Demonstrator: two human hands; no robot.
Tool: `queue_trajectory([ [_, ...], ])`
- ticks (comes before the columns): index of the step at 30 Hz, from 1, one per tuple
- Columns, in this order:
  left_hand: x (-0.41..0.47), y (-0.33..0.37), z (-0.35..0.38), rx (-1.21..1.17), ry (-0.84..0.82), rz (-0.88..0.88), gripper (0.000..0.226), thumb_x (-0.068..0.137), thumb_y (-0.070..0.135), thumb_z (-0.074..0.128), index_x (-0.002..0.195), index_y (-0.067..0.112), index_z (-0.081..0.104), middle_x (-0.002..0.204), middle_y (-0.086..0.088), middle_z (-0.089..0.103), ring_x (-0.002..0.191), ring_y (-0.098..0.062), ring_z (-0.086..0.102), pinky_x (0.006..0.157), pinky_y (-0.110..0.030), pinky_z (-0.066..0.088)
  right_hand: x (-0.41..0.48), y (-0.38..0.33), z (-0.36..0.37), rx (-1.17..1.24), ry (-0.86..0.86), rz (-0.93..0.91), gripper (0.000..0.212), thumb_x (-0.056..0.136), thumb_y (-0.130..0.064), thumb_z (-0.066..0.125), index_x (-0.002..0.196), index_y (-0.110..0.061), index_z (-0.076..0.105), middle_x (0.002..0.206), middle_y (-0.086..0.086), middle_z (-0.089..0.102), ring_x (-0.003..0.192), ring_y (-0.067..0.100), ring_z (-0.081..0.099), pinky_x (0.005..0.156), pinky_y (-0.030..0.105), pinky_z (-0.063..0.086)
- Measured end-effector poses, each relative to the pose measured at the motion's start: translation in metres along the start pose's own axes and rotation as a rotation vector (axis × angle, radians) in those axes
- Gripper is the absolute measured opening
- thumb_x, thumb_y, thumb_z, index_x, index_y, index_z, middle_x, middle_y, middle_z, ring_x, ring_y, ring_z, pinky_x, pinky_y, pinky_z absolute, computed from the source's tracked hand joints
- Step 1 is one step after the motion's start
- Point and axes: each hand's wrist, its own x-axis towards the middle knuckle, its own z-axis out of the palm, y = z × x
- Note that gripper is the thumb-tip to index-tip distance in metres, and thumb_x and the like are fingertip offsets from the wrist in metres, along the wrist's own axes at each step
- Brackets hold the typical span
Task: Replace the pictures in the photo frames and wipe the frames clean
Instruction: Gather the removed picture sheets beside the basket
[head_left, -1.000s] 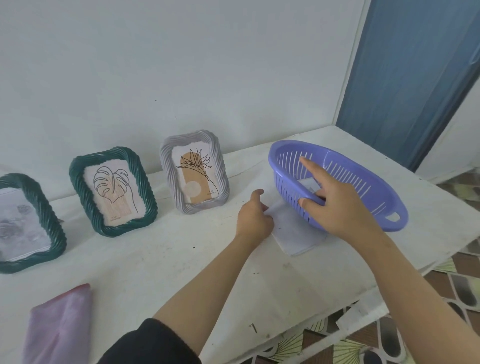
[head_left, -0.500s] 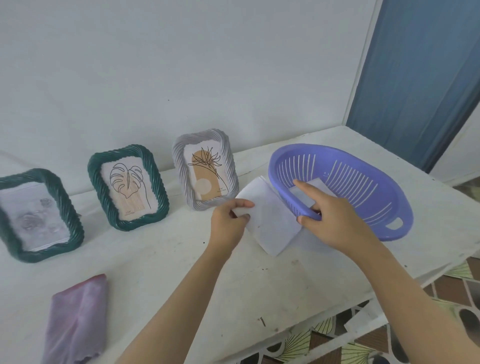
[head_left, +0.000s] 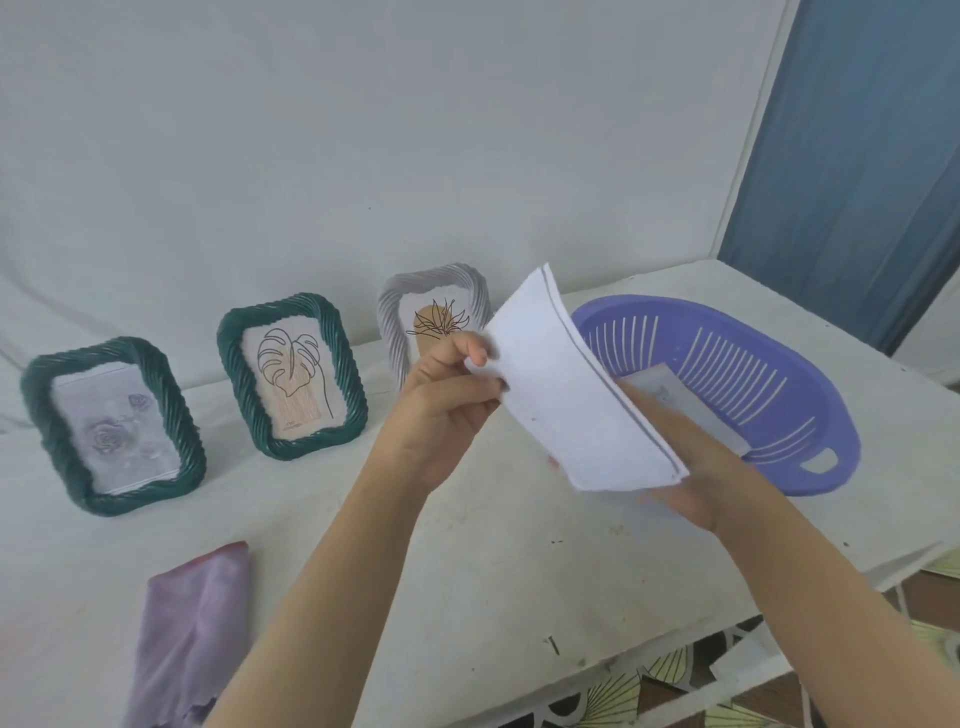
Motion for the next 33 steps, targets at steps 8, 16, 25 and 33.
queue_trajectory([
  [8,0.006,0.002,-0.001,0.085,-0.058,-0.027,0.028,0.068,-0.005,0.050,0.067,0.019,0.063,0.083,0.005,0.065,0.078,-0.012,0.060,0.078,-0.028,0.045,-0.007,0.010,0.003,0.459,-0.182,0.044,0.054,0.067,-0.003,0.076,0.116,-0.017,0.058,0.072,0.011,0.064,0.053,0.016,0.057,0.054,0.025,0.051],
  [16,-0.008,-0.010,0.009,-0.047,0.017,-0.015,0.027,0.075,0.028,0.063,0.099,0.025,0.050,0.106,-0.008,0.057,0.089,-0.024,0.062,0.076,-0.036,0.053,-0.012,0.010,-0.002,0.026,0.368,-0.358,0.044,0.088,-0.002,0.054,0.112,-0.039,0.050,0.083,0.010,0.068,0.081,0.022,0.065,0.069,0.028,0.054],
  [25,0.000,-0.021,0.028,0.306,0.188,0.111,0.033,0.083,-0.017,0.050,0.091,0.015,0.055,0.090,0.004,0.066,0.075,-0.013,0.063,0.068,-0.034,0.053,-0.014,0.016,-0.005,-0.318,0.527,-0.512,0.027,0.090,-0.010,0.054,0.106,-0.031,0.052,0.103,-0.006,0.062,0.093,0.011,0.060,0.070,0.019,0.051],
  [33,0.016,-0.038,0.036,0.444,0.174,0.089,0.034,0.080,-0.009,0.060,0.103,0.017,0.058,0.108,-0.007,0.064,0.083,-0.013,0.062,0.079,-0.033,0.052,-0.008,0.013,-0.018,-0.510,0.614,-0.574,0.022,0.091,-0.006,0.047,0.104,-0.020,0.057,0.102,-0.007,0.060,0.084,0.008,0.055,0.064,0.005,0.041],
])
